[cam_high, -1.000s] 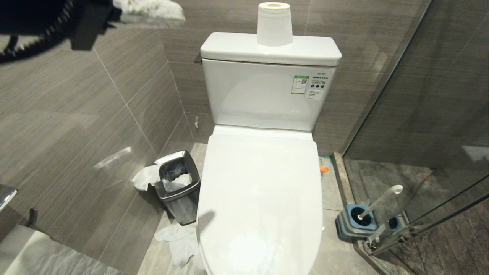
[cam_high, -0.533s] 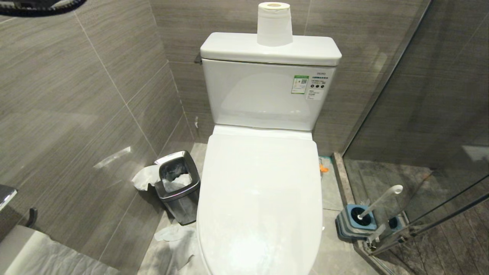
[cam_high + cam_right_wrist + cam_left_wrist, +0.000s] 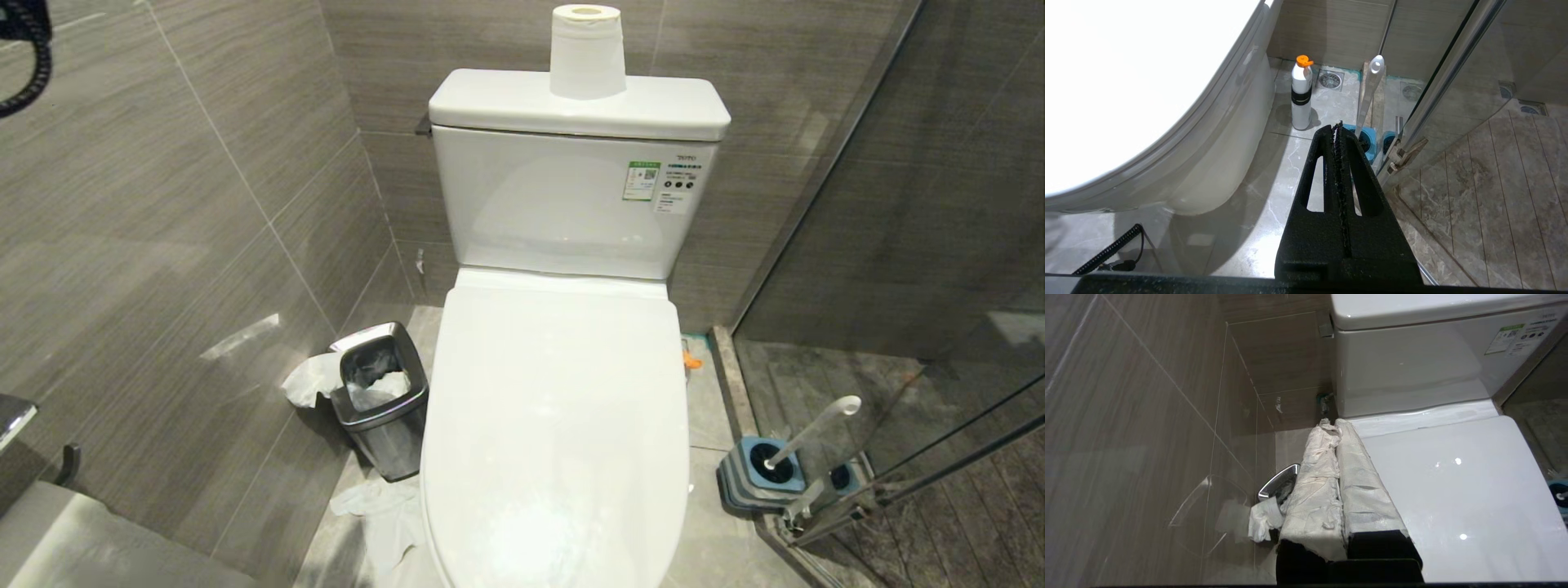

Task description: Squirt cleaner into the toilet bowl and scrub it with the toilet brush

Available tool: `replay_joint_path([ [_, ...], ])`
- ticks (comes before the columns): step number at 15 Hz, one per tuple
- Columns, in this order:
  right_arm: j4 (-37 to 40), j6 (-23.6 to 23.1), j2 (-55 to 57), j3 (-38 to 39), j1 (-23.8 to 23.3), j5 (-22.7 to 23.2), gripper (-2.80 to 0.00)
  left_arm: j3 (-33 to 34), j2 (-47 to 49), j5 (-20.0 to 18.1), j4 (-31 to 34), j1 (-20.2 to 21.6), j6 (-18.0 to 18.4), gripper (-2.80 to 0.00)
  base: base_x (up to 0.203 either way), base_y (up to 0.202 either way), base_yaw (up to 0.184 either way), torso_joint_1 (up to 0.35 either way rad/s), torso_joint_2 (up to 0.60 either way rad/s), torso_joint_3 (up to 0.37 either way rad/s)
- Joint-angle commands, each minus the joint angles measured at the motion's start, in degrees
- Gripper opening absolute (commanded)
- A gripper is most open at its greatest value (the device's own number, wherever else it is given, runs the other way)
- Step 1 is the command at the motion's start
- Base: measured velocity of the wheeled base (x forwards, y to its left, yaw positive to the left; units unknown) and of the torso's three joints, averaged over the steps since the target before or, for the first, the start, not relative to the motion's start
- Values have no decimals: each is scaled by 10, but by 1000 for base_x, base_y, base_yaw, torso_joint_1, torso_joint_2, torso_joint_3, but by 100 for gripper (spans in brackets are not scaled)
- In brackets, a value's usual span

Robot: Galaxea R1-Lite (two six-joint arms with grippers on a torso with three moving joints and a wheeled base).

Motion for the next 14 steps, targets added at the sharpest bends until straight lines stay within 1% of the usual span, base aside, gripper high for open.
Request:
replay_joint_path([
  [1,0,0,0,0,0,0,-280,48,-90,-19,2,0,0,-280,0,0,0,0,0,0],
  [3,0,0,0,0,0,0,-280,75,-148,-39,-10,1,-6,-280,0,0,0,0,0,0],
  [4,0,0,0,0,0,0,-280,85,-175,-43,-33,10,-15,-280,0,0,0,0,0,0],
  [6,0,0,0,0,0,0,-280,113,-229,-47,-92,60,-35,-280,0,0,0,0,0,0],
  [7,0,0,0,0,0,0,-280,128,-259,-48,-110,78,-47,-280,0,0,0,0,0,0],
  [8,0,0,0,0,0,0,-280,141,-287,-48,-120,89,-58,-280,0,0,0,0,0,0],
  [10,0,0,0,0,0,0,-280,156,-325,-48,-134,116,-67,-280,0,0,0,0,0,0],
  [12,0,0,0,0,0,0,-280,168,-353,-48,-148,141,-68,-280,0,0,0,0,0,0],
  [14,0,0,0,0,0,0,-280,200,-394,-54,-147,161,-67,-280,0,0,0,0,0,0],
])
